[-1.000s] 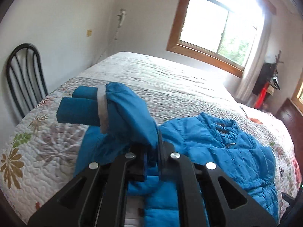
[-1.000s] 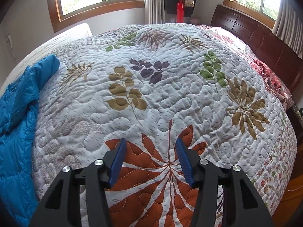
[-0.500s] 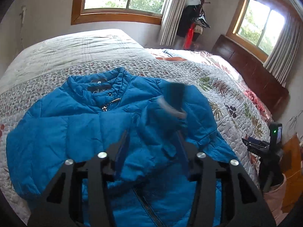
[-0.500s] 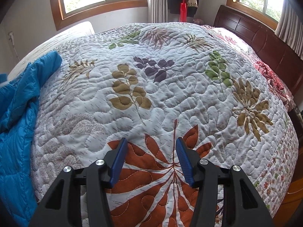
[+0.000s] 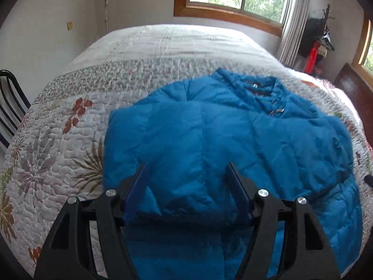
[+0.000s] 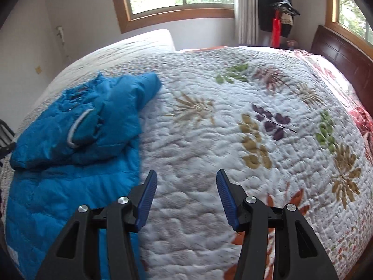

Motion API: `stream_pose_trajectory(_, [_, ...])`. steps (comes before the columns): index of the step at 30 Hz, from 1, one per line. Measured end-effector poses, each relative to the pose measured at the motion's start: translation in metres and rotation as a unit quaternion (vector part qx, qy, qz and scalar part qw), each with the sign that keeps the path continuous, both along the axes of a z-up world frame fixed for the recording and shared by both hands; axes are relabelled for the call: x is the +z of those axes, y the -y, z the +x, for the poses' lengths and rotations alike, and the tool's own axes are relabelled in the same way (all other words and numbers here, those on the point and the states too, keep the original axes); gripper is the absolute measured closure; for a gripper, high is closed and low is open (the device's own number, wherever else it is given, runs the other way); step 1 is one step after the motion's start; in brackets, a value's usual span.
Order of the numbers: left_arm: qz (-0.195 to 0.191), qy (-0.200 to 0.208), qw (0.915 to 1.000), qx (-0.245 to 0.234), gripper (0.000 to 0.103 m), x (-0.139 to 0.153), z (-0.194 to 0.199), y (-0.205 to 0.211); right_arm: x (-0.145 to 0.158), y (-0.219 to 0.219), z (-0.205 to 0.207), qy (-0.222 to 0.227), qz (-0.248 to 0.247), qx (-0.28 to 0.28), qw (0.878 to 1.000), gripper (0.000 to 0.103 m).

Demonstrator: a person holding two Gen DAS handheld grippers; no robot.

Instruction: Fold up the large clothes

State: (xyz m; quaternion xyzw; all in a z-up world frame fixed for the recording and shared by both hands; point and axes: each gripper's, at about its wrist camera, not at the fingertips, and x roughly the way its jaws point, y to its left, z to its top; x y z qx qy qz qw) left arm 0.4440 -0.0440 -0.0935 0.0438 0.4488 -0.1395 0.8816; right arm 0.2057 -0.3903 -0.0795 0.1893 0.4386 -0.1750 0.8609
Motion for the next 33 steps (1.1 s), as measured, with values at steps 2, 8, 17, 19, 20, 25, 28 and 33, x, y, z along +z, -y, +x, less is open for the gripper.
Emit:
stream_pose_trajectory(2, [0.002, -0.019, 0.9998, -0.005, 0.034, -0.021, 0.009, 0.003, 0.009, -0.011, 0.024, 0.013, 0.021, 0.035, 0.999, 0.05])
stream_pose_trajectory(8, [-0.027, -0.018, 0.9995, -0.003, 0.033, -0.012, 0.008, -0.003, 0.0, -0.025, 0.094, -0.007, 0.055, 0.074, 0.996, 0.05])
stream_pose_trajectory(17, [-0.016, 0.009, 0.9998, -0.008, 0.032, -0.008, -0.004, 0.008, -0.006, -0.05, 0.116, -0.007, 0.013, 0.117, 0.993, 0.097])
stream_pose_trajectory(19, [-0.033, 0.016, 0.9993, -0.011, 0.032, -0.001, -0.008, 0.004, 0.006, -0.042, 0.108, 0.013, 0.008, 0.1, 0.995, 0.098])
stream_pose_trajectory(20, [-0.035, 0.022, 0.9991, -0.009, 0.031, 0.002, -0.009, 0.003, 0.012, -0.035, 0.103, 0.024, 0.01, 0.087, 0.996, 0.098])
stream_pose_trajectory(25, [-0.026, 0.03, 0.9992, -0.003, 0.031, 0.002, -0.005, 0.001, 0.01, -0.009, 0.097, 0.001, -0.012, 0.034, 0.999, 0.098])
stream_pose_trajectory(28, [0.003, 0.014, 0.9999, -0.004, 0.03, -0.015, 0.004, 0.009, -0.015, -0.012, 0.107, -0.03, -0.013, 0.038, 0.999, 0.097])
stream_pose_trajectory(33, [-0.011, 0.002, 0.9999, -0.003, 0.03, -0.02, 0.009, 0.004, -0.013, -0.015, 0.104, -0.025, -0.021, 0.034, 0.999, 0.092])
